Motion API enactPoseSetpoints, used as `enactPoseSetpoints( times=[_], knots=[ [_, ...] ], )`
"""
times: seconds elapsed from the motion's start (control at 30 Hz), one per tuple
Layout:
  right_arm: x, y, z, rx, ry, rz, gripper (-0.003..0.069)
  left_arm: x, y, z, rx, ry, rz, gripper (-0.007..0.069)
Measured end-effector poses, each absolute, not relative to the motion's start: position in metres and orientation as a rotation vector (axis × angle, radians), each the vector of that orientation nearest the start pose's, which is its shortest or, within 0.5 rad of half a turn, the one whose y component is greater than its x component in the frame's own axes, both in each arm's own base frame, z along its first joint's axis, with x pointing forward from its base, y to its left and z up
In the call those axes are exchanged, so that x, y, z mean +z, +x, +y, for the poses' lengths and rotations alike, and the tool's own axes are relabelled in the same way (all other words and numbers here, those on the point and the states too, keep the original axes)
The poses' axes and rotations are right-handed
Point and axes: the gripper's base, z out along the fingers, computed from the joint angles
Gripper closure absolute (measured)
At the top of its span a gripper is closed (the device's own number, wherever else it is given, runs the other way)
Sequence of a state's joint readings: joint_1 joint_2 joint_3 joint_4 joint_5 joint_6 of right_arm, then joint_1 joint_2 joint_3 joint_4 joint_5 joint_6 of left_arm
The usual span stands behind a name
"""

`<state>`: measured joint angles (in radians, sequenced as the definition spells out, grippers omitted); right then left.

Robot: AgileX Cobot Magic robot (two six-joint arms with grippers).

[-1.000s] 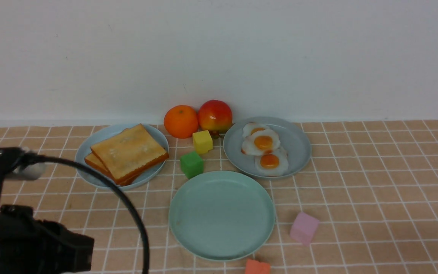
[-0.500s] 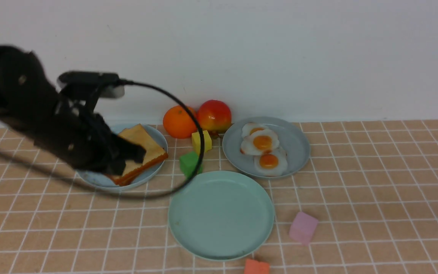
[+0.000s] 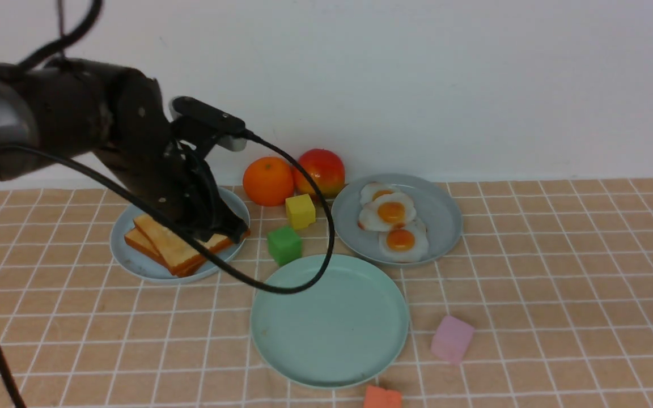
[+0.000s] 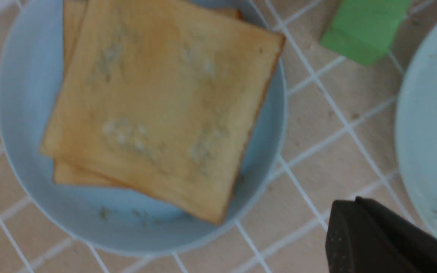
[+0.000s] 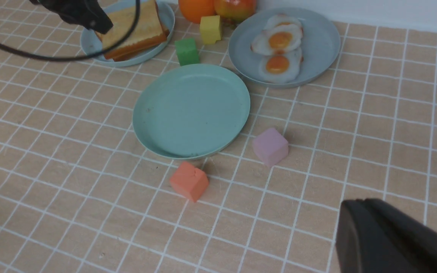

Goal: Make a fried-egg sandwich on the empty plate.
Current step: Use the left arm to grab a slice of bread

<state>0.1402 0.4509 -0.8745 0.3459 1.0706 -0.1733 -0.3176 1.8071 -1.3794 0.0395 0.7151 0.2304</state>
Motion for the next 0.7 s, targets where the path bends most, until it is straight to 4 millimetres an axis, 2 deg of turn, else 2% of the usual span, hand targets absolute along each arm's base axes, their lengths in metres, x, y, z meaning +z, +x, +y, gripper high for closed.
enactPoseSetpoints(
  times=[0.07,0.13,0.17,0.23,0.37,0.4,0.53,0.7],
  knots=[
    [0.378,0.041,0.033,0.400,-0.331,2.077,0.0655,0.240,0.377,-0.120,0.043,0.760,2.508,0.0583],
    [0.378,0.041,0.033,0.401,-0.331,2.077,0.0654,0.230,0.383,-0.120,0.085,0.795,2.505,0.0489],
    [0.378,0.041,0.033,0.401,-0.331,2.077,0.0654,0.229,0.383,-0.119,0.090,0.799,2.504,0.0479],
    [0.378,0.041,0.033,0.403,-0.331,2.078,0.0652,0.219,0.389,-0.120,0.120,0.828,2.489,0.0347],
    [0.378,0.040,0.034,0.415,-0.335,2.087,0.0648,0.206,0.399,-0.121,0.168,0.876,2.432,0.0167],
    [0.378,0.040,0.034,0.420,-0.336,2.089,0.0647,0.203,0.401,-0.121,0.182,0.891,2.421,0.0142],
    [0.378,0.039,0.036,0.447,-0.337,2.085,0.0644,0.188,0.407,-0.120,0.253,0.971,2.395,0.0095],
    [0.378,0.039,0.036,0.451,-0.337,2.085,0.0639,0.168,0.412,-0.119,0.321,1.060,2.394,0.0120]
  ],
)
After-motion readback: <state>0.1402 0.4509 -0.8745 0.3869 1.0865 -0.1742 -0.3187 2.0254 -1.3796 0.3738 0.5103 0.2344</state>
